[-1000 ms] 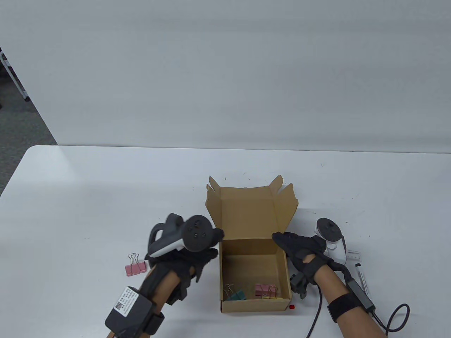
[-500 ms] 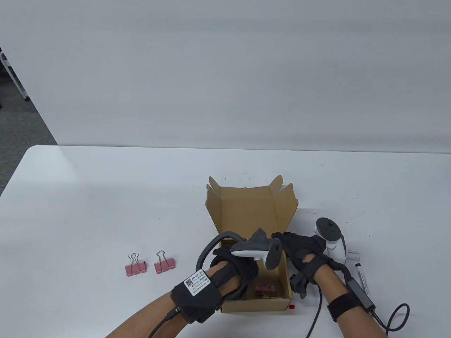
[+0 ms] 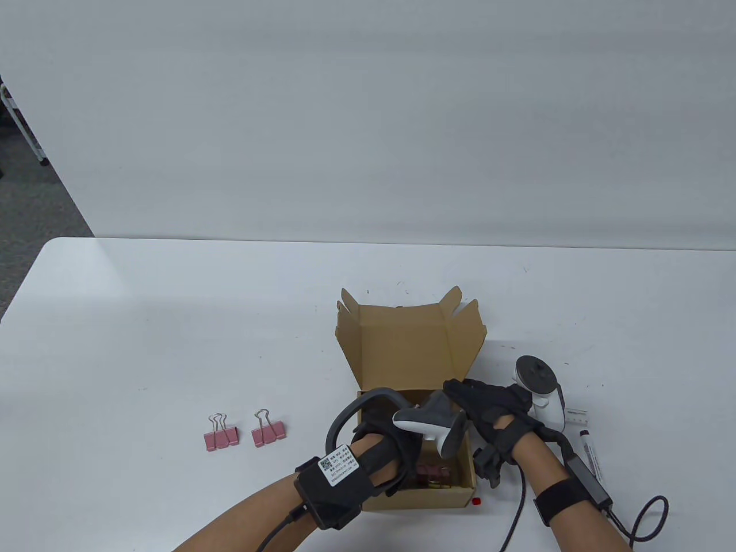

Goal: Open four flaps of mailer box and unpack office supplies

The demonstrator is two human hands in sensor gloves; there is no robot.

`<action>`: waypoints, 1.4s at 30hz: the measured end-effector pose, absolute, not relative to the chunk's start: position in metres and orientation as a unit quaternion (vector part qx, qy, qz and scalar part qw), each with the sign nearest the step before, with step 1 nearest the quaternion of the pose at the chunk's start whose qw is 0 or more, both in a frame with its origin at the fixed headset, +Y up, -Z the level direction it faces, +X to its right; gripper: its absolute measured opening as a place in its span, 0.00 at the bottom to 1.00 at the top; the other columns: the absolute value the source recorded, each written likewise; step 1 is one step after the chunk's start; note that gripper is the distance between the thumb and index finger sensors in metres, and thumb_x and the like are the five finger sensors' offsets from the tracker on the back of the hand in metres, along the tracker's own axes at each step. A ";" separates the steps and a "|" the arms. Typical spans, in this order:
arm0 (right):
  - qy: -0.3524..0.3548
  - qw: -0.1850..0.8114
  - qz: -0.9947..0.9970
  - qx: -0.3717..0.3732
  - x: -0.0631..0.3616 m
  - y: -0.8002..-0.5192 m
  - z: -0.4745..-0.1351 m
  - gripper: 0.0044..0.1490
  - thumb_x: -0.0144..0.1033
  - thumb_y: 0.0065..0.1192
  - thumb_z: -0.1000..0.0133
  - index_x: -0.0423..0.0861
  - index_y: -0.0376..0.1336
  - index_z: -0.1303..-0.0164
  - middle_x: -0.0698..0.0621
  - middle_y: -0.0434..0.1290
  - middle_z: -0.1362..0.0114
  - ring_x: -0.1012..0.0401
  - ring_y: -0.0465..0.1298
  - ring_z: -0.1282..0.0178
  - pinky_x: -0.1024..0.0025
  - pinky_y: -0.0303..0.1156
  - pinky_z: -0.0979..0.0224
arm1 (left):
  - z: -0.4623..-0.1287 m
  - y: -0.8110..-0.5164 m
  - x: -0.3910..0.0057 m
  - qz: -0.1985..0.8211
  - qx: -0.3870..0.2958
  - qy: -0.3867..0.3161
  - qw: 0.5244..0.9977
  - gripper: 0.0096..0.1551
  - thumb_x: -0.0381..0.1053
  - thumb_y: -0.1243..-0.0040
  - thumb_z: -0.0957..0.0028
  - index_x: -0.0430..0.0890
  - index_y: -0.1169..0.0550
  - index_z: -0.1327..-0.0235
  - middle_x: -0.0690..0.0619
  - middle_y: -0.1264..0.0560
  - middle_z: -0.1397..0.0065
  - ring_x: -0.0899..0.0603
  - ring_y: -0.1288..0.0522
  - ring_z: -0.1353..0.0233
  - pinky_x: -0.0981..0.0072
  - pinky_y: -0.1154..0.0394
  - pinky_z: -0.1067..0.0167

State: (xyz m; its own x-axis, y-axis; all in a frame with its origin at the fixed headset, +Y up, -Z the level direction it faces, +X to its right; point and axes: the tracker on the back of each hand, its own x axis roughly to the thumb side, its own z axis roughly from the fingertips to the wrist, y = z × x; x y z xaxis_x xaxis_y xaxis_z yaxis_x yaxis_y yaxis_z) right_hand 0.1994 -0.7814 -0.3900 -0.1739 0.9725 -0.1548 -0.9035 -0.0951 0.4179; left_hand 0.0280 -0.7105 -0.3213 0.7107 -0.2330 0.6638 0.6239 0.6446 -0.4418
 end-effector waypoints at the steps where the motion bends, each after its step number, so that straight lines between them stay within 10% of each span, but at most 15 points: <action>1: 0.214 0.638 0.736 0.080 0.199 -0.781 -0.390 0.39 0.54 0.60 0.45 0.34 0.67 0.38 0.34 0.69 0.31 0.33 0.64 0.32 0.34 0.55 0.36 | -0.321 -0.711 0.028 -0.249 -0.340 -0.289 0.860 0.30 0.39 0.24 0.50 0.48 0.21 0.33 0.45 0.17 0.35 0.39 0.18 0.34 0.33 0.36 0.27; 29: 0.214 0.638 0.736 0.080 0.199 -0.781 -0.390 0.40 0.54 0.60 0.45 0.34 0.67 0.38 0.34 0.69 0.31 0.33 0.64 0.32 0.34 0.55 0.36 | -0.330 -0.685 0.033 -0.161 -0.229 -0.353 0.893 0.31 0.34 0.26 0.50 0.51 0.22 0.32 0.46 0.19 0.34 0.38 0.17 0.37 0.34 0.33 0.29; 42: 0.213 0.638 0.735 0.080 0.199 -0.782 -0.390 0.40 0.54 0.60 0.45 0.34 0.66 0.38 0.34 0.69 0.31 0.33 0.64 0.32 0.35 0.55 0.36 | -0.321 -0.575 -0.042 -0.044 -0.124 -0.308 0.942 0.29 0.33 0.28 0.49 0.51 0.22 0.33 0.46 0.19 0.34 0.37 0.18 0.36 0.33 0.35 0.28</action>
